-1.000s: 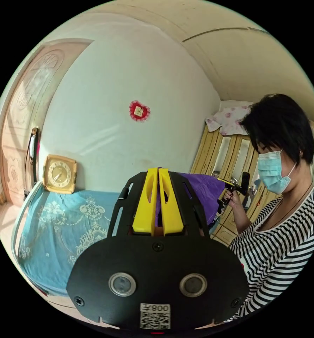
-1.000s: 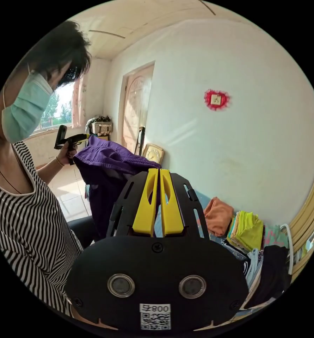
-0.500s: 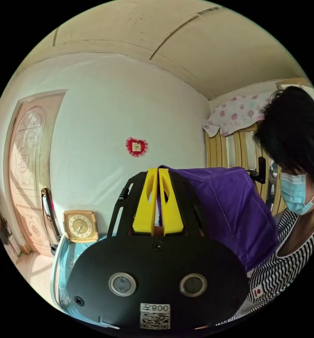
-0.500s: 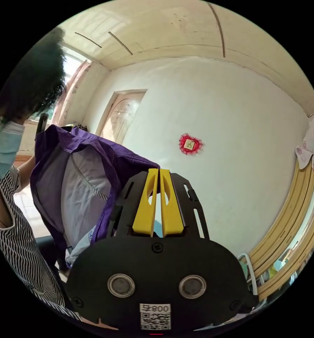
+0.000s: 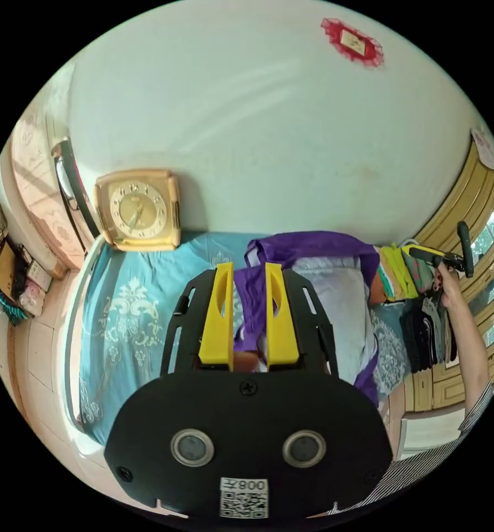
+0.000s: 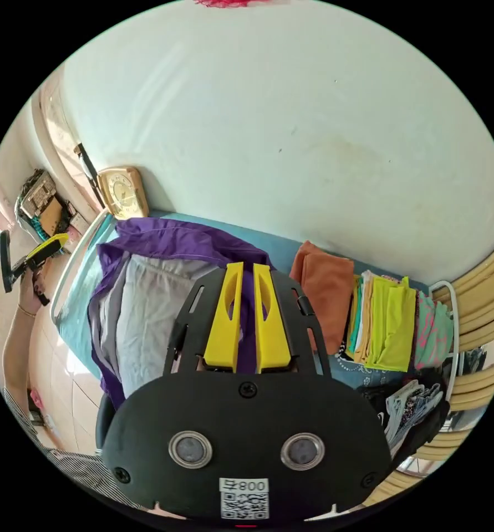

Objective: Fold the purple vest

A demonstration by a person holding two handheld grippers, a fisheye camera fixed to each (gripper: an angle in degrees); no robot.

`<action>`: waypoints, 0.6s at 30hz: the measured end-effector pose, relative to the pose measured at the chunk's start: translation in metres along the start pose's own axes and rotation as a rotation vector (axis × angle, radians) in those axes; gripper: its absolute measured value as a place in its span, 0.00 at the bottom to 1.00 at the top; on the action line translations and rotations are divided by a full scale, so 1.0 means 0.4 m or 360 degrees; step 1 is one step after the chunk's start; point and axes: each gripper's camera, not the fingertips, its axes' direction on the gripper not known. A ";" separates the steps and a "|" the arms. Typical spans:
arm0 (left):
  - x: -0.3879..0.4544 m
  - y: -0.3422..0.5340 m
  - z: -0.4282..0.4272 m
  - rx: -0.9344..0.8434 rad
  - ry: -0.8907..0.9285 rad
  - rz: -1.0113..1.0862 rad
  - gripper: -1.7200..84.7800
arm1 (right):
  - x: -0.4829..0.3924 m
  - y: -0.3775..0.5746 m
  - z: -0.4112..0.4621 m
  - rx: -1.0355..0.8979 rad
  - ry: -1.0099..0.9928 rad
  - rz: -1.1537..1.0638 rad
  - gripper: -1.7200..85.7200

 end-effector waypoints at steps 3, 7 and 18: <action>-0.095 0.205 0.205 -0.0314 0.0131 -0.0050 0.12 | 0.069 0.166 0.205 -0.0153 -0.0113 -0.0011 0.09; -0.220 0.542 0.335 -0.0590 0.0242 -0.0391 0.13 | 0.171 0.513 0.413 -0.0426 -0.0465 0.0218 0.09; -0.237 0.808 0.479 -0.0722 0.0367 -0.0617 0.15 | 0.149 0.988 0.587 -0.0674 -0.0663 0.0716 0.13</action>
